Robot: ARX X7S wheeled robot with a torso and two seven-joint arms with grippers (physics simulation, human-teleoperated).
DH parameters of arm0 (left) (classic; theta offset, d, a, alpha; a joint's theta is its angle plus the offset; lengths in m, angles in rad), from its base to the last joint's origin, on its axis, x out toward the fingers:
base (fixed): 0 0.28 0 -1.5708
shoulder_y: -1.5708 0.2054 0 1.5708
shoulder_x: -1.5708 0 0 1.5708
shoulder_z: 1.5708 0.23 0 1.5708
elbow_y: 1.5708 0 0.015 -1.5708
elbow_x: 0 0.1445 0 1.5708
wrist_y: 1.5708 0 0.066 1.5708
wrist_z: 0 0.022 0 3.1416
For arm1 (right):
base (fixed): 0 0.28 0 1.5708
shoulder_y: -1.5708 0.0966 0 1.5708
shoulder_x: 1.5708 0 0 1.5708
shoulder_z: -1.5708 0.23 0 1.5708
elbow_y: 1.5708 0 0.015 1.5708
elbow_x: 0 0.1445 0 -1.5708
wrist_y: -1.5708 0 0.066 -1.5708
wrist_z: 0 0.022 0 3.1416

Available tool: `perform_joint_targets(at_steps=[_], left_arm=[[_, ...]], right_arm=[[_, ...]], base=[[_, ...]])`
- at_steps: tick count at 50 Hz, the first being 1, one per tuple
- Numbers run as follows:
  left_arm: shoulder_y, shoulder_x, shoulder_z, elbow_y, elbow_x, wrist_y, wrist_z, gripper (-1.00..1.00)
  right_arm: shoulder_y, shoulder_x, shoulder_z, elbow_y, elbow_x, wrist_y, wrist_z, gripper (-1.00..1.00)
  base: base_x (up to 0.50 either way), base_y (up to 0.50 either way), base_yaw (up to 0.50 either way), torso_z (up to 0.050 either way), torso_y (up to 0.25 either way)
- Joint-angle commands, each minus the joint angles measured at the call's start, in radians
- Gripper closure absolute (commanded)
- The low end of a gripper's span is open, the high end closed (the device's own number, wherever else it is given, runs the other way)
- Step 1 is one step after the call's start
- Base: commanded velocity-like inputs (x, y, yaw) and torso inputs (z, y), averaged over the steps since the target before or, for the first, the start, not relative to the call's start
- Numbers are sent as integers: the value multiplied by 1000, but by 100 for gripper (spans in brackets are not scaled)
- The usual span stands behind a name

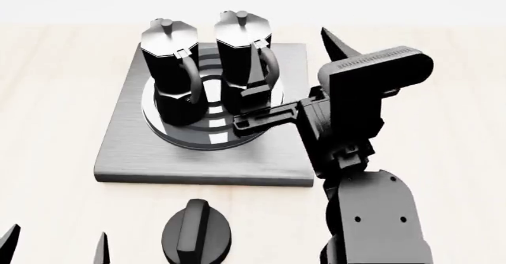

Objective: Put both moka pots on the stove.

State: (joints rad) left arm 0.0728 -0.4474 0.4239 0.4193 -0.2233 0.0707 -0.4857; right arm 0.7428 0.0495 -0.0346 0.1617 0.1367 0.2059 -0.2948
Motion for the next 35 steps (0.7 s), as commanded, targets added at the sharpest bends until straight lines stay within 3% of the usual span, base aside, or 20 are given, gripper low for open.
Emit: perform_joint_targets(at_steps=[1, 6, 17, 25, 35], left_arm=[[4, -1, 8, 9, 3, 2, 0, -100], [6, -2, 8, 13, 4, 6, -2, -100], [9, -1, 12, 23, 9, 9, -7, -100], [14, -1, 17, 27, 16, 15, -11, -100], [13, -2, 17, 21, 19, 22, -13, -100]], right_arm=[[-336, 16, -54, -530, -156, 72, 220, -100], [-465, 12, -52, -681, -117, 65, 235, -100], [-694, 36, -64, -784, -104, -24, 273, -100], [-831, 61, -55, -740, -99, -151, 292, -100], [-865, 70, -90, -658, -112, -241, 305, -100]], base=[[0, 0, 0, 0, 0], [0, 0, 0, 0, 0], [0, 0, 0, 0, 0], [0, 0, 0, 0, 0], [0, 0, 0, 0, 0]])
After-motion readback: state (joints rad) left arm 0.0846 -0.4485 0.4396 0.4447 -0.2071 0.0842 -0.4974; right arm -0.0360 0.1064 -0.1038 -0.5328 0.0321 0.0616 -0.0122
